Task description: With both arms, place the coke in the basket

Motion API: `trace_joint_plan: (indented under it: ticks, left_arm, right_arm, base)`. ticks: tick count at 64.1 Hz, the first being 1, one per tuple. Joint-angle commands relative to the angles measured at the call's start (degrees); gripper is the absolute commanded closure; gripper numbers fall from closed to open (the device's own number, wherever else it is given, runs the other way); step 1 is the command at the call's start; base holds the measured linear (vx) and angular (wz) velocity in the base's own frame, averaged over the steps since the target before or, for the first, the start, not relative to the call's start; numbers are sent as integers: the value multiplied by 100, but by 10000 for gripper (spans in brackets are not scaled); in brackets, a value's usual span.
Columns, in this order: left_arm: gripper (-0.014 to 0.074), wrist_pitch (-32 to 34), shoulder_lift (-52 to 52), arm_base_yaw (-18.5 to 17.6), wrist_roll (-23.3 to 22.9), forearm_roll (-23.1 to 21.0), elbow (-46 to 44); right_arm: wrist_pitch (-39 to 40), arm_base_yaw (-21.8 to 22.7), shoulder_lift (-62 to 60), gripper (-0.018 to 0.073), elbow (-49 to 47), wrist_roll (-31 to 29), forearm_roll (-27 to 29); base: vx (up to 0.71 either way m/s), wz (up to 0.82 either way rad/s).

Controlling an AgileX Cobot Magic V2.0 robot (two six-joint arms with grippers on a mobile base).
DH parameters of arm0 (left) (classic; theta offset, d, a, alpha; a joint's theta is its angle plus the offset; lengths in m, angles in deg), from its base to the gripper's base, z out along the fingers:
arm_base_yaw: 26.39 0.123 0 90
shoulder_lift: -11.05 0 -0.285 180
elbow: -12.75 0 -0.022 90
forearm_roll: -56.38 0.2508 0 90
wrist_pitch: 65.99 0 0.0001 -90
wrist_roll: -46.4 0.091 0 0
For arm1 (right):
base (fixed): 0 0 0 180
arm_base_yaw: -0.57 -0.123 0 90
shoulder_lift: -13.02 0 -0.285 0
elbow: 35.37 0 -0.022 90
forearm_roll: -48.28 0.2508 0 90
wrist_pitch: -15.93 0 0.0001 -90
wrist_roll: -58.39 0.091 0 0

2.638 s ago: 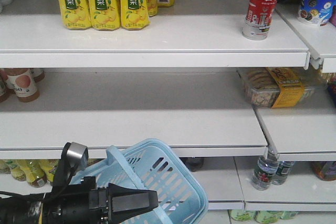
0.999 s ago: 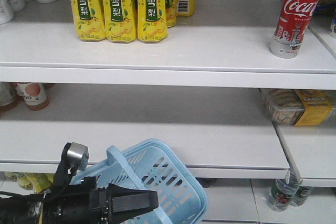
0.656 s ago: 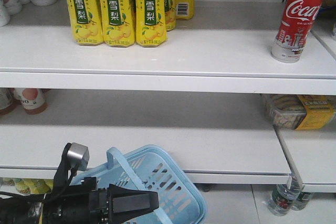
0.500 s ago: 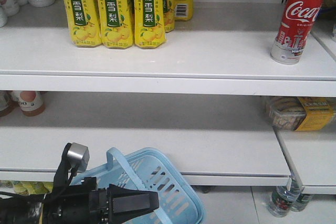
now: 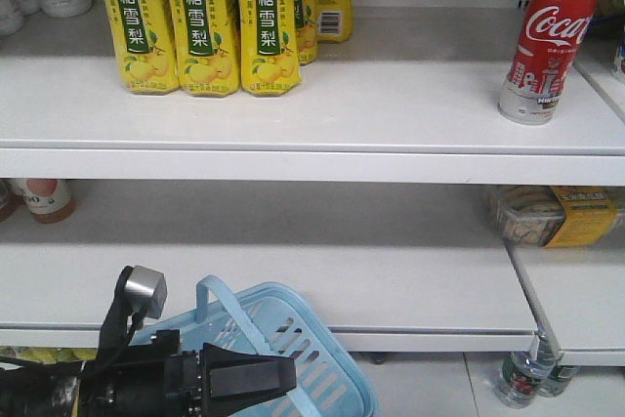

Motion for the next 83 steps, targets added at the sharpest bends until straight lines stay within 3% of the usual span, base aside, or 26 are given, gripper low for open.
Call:
trace_joint_plan:
  ticks: [1,69,75,83]
  left_arm:
    - [603,1312,197,-41,49,-263,-91]
    - [603,1312,197,-41,49,-263,-91]
    - [603,1312,197,-41,49,-263,-91]
    - [603,1312,197,-41,49,-263,-91]
  right_arm:
    - [443,18,-71,569,48,-16,-17]
    - [499,18,-71,569,35,-6,-17]
    - [607,18,-71,569,-88,319,352]
    - [522,18,68,569,-383,196,382]
  base:
    - [1,0]
    - [0,0]
    - [0,0]
    - [0,0]
